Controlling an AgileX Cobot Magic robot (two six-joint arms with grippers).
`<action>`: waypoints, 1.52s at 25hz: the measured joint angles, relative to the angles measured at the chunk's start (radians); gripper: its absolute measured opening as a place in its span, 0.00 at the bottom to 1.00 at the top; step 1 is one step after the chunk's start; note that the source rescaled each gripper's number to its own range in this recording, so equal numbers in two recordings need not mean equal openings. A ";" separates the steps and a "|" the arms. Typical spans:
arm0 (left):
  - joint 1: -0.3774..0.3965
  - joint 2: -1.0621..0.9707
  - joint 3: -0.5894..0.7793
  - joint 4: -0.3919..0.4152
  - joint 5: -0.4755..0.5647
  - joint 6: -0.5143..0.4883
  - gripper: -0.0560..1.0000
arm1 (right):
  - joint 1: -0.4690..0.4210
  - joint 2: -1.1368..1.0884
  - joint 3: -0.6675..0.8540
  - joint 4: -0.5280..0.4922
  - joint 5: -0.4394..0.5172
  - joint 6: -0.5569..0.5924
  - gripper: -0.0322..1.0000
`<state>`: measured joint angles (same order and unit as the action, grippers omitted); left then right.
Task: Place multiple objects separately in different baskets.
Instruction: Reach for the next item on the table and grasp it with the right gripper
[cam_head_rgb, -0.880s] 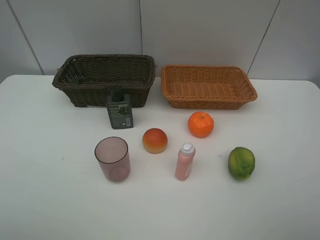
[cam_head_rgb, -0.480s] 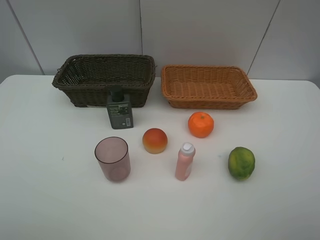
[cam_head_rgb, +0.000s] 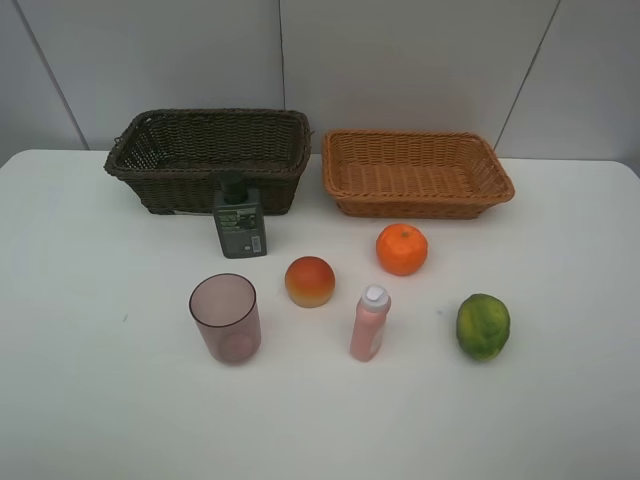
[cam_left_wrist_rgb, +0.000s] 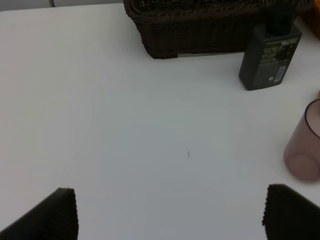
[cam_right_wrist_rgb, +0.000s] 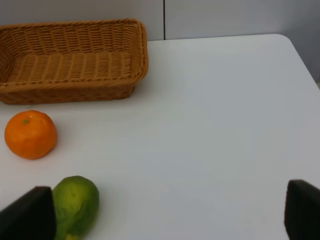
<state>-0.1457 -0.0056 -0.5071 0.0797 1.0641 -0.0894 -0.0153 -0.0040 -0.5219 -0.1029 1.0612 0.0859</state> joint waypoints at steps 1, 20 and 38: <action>0.000 0.000 0.000 0.000 0.000 0.000 0.96 | 0.000 0.000 0.000 0.000 0.000 0.000 0.98; 0.000 0.000 0.000 0.000 0.000 0.000 0.96 | 0.002 0.125 -0.008 0.008 0.000 0.000 0.98; 0.000 0.000 0.000 0.000 0.000 0.000 0.96 | 0.129 1.043 -0.102 0.070 -0.375 0.000 0.98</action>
<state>-0.1457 -0.0056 -0.5071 0.0797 1.0641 -0.0894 0.1133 1.0389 -0.6240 -0.0327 0.6858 0.0859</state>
